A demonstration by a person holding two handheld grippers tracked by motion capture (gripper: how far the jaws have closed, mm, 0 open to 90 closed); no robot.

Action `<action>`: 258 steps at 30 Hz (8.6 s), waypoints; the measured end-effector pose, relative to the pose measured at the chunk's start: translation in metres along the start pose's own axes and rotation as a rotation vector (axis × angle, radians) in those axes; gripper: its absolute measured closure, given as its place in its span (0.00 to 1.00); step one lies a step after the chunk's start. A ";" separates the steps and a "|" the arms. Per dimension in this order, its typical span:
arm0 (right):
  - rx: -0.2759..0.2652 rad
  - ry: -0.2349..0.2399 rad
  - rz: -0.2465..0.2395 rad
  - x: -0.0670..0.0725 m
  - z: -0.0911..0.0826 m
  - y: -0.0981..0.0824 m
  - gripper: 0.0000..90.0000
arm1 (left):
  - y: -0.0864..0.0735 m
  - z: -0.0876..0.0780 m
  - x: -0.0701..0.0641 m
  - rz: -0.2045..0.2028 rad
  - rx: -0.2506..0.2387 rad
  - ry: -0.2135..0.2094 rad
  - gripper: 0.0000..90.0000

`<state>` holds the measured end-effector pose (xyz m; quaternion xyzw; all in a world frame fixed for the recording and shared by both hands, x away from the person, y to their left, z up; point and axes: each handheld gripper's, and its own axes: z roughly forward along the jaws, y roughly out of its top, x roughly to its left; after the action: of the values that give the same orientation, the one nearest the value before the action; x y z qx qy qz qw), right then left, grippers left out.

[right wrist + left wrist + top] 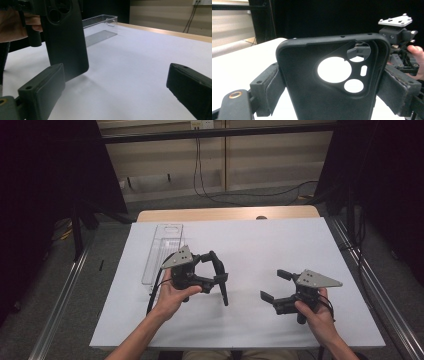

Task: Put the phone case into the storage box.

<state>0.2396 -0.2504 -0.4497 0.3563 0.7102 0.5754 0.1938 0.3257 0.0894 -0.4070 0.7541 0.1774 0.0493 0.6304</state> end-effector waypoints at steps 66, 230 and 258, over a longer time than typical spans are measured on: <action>-0.076 -0.345 0.049 -0.017 -0.050 -0.027 0.00 | 0.042 -0.042 0.037 -0.070 -0.028 0.351 0.16; -0.045 -0.284 -0.006 -0.017 -0.050 -0.033 0.00 | 0.020 -0.024 0.204 -0.100 0.017 0.859 0.15; -0.041 -0.275 -0.005 -0.017 -0.050 -0.033 0.00 | 0.017 -0.010 0.201 -0.139 0.015 0.940 0.14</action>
<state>0.2070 -0.2996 -0.4707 0.4261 0.6658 0.5352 0.2979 0.5129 0.1628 -0.4187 0.6410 0.4938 0.3415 0.4783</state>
